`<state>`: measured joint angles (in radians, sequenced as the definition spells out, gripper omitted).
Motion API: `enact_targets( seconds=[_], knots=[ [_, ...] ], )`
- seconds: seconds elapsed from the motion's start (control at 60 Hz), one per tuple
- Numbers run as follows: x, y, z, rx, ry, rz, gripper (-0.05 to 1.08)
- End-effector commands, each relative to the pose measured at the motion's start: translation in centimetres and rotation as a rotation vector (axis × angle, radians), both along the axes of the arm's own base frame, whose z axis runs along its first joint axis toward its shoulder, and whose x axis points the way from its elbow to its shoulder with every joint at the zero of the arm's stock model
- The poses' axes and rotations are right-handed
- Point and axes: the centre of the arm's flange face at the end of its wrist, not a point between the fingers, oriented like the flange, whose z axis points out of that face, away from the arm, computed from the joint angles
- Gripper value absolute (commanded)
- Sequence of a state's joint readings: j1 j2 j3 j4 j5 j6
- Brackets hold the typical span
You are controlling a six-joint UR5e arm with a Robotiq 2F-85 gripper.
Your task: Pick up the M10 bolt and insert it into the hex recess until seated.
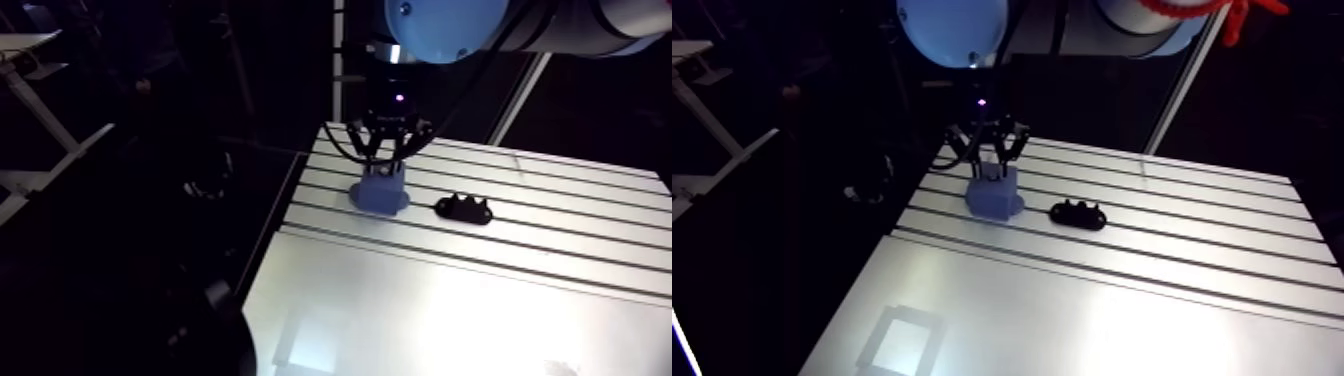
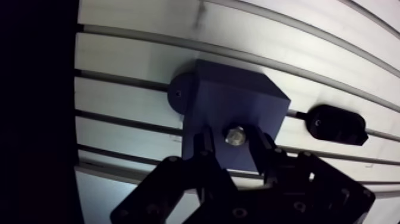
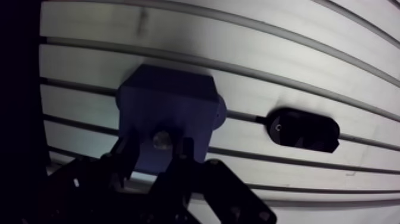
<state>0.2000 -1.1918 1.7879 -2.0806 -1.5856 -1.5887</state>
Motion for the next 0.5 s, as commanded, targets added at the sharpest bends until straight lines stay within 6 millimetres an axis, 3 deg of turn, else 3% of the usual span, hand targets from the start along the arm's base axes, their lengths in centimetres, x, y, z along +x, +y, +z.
enact_targets(
  seconds=[0.017, 0.5],
  knots=[
    [0.0, 0.03, 0.13, -0.001, 0.002, -0.001, 0.55],
    [0.0, 0.04, 0.13, 0.001, 0.003, 0.001, 0.56]
  ],
)
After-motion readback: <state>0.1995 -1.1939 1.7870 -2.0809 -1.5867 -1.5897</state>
